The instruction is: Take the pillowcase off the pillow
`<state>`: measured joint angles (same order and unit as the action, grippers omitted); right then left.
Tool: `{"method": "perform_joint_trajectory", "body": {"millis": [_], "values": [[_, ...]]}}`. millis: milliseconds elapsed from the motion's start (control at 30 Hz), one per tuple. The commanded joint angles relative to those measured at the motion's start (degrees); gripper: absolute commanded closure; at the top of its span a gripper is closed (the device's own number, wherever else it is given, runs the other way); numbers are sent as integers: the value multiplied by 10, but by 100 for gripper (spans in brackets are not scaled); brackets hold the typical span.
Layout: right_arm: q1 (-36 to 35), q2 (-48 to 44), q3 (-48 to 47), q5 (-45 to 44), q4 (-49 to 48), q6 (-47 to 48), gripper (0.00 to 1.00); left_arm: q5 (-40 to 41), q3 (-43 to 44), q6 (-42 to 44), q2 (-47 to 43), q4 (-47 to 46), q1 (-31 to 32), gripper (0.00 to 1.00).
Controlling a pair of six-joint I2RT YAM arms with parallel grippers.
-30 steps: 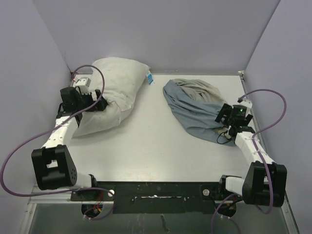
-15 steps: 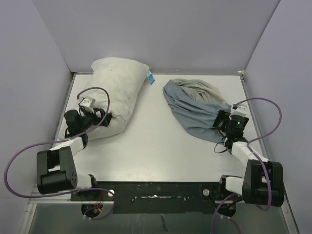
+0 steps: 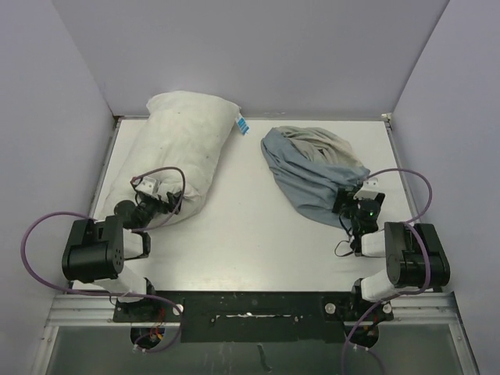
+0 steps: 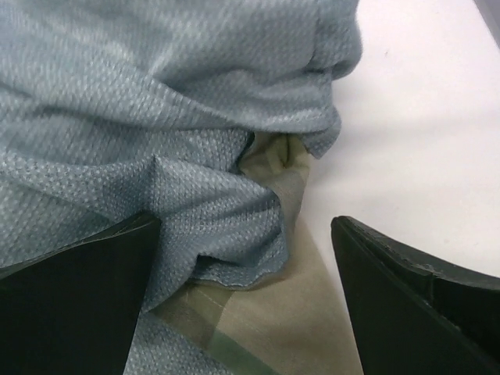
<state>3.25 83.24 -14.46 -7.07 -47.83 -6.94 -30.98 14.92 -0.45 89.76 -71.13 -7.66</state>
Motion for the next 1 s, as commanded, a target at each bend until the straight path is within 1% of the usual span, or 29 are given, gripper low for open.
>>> {"method": "perform_joint_trajectory", "body": {"millis": [0,33,67,100,167,233,267,300,500,967], "values": [[-22,68,41,-1,-227,41,2,102,-45,-1,21,-24,1,2],[-28,98,49,12,-286,55,2,106,-45,4,25,-33,7,2],[-31,118,54,28,-322,67,2,104,-41,7,35,-45,11,2],[-36,106,50,31,-293,74,2,104,-32,8,38,-32,13,2],[-38,82,6,32,-180,74,2,123,2,19,20,66,25,2],[-38,94,-41,48,-113,80,2,150,45,23,25,137,38,2],[-38,94,-65,47,-63,79,2,156,51,24,27,141,40,2],[-42,96,-77,40,-42,80,2,164,48,25,25,141,45,2],[-47,96,-73,34,-51,85,2,183,48,16,23,140,45,2],[-56,98,-75,23,-52,92,2,183,48,17,23,140,45,2]]}}
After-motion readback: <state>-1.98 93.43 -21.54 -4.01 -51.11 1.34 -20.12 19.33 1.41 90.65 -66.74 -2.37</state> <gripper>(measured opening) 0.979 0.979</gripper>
